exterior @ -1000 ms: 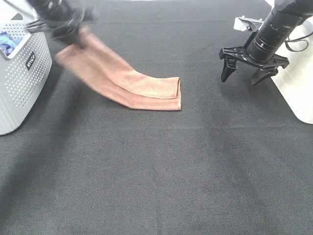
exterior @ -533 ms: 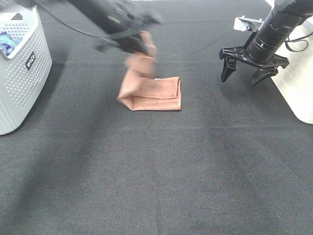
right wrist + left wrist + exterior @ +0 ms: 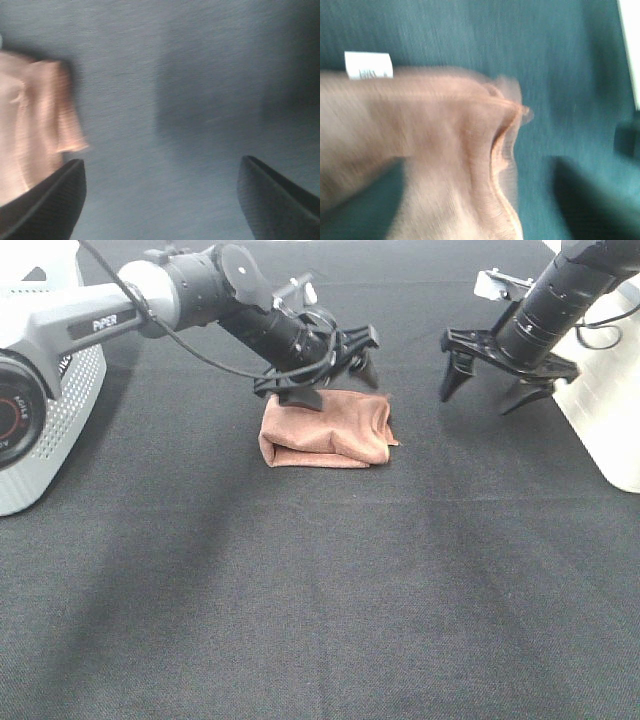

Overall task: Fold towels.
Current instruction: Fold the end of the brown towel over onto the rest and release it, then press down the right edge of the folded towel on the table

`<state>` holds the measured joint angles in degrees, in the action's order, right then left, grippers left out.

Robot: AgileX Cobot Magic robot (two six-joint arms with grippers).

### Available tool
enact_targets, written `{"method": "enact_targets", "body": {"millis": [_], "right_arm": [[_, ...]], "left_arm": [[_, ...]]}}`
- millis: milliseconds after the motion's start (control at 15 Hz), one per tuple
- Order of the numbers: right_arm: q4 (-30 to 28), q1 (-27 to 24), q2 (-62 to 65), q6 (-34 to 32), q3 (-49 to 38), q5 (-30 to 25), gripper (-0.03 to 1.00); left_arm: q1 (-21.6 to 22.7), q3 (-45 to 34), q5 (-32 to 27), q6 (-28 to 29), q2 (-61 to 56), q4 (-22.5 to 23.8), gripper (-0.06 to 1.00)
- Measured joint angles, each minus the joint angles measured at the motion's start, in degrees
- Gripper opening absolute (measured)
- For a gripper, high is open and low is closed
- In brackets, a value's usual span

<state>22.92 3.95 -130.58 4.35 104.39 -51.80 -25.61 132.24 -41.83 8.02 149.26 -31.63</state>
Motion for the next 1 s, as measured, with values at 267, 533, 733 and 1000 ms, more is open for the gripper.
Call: {"method": "enact_targets", "body": {"millis": [267,533,733,1000], "right_arm": [[19.77,1.60,0.00,13.35,0.00,-2.06,0.78],[36.15,6.59,-1.38,23.72,0.92,-0.46,0.77],[44.29,8.08,-8.77,27.33,5.96,-2.75,0.77],[43.43,4.18,-17.25,25.84,9.17,-4.64,0.76]], "left_arm": [[4.47,0.00,-2.52,-9.22,-4.13,1.49,0.89],[10.77,0.00,-6.02,-11.46,-8.59,3.09,0.89],[12.95,0.00,-9.51,-11.52,-9.57,3.15,0.89],[13.01,0.00,-13.06,-11.69,-9.57,3.09,0.89]]}}
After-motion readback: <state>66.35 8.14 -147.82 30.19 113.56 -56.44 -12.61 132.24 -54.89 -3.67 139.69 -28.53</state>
